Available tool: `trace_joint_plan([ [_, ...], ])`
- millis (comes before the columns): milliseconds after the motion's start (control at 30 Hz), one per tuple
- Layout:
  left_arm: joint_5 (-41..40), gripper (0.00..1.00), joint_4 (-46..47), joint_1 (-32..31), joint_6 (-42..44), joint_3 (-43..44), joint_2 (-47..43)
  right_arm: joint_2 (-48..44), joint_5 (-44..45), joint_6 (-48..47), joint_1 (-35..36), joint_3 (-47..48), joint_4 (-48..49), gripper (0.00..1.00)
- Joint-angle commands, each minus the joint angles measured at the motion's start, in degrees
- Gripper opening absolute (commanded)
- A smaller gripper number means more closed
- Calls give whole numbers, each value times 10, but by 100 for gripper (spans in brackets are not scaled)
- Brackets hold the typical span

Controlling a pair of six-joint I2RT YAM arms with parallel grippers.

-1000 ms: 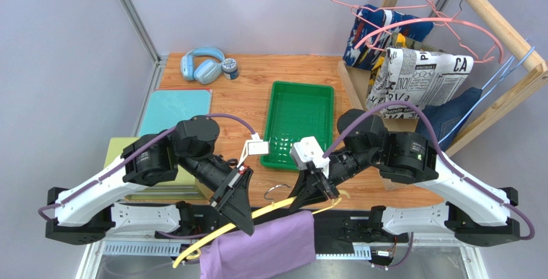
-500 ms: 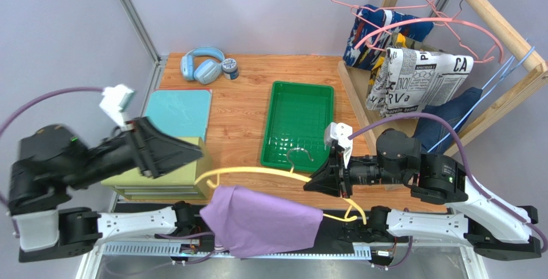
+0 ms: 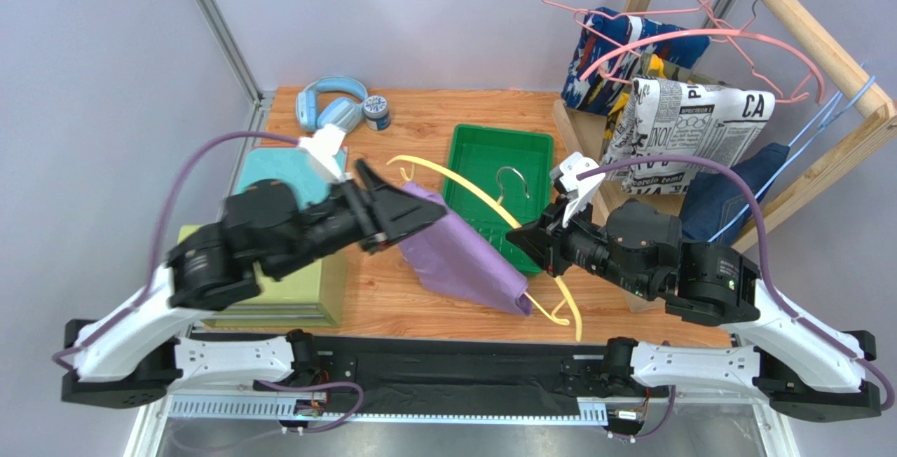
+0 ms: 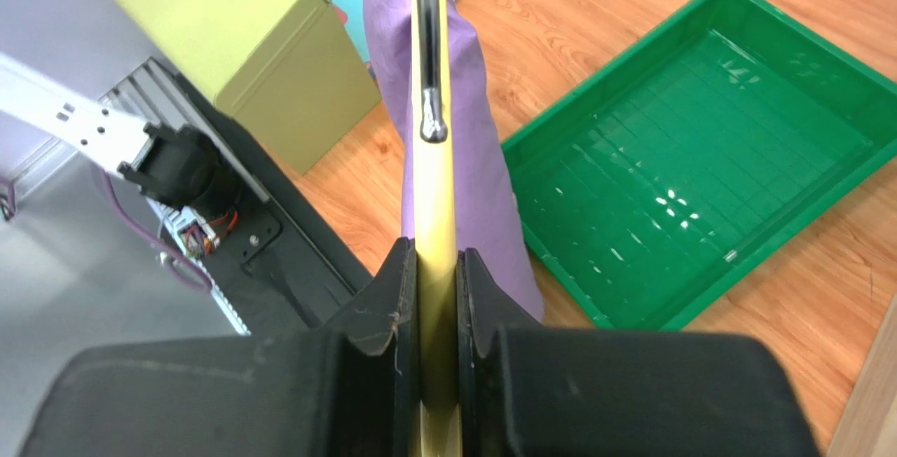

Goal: Remove the trousers from the hanger
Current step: Pass the hanger from the right arm to the left

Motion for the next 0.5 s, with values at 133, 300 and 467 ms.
trace_joint_plan([
  [133,-136,66,123,2,-101,-14,79,-4,45,4,15,17,206,0],
  [300,-191,62,140,1,-172,-31,98,-2,35,-3,24,15,224,0],
  [467,-191,58,148,2,-187,-25,121,-7,25,-11,29,10,237,0],
])
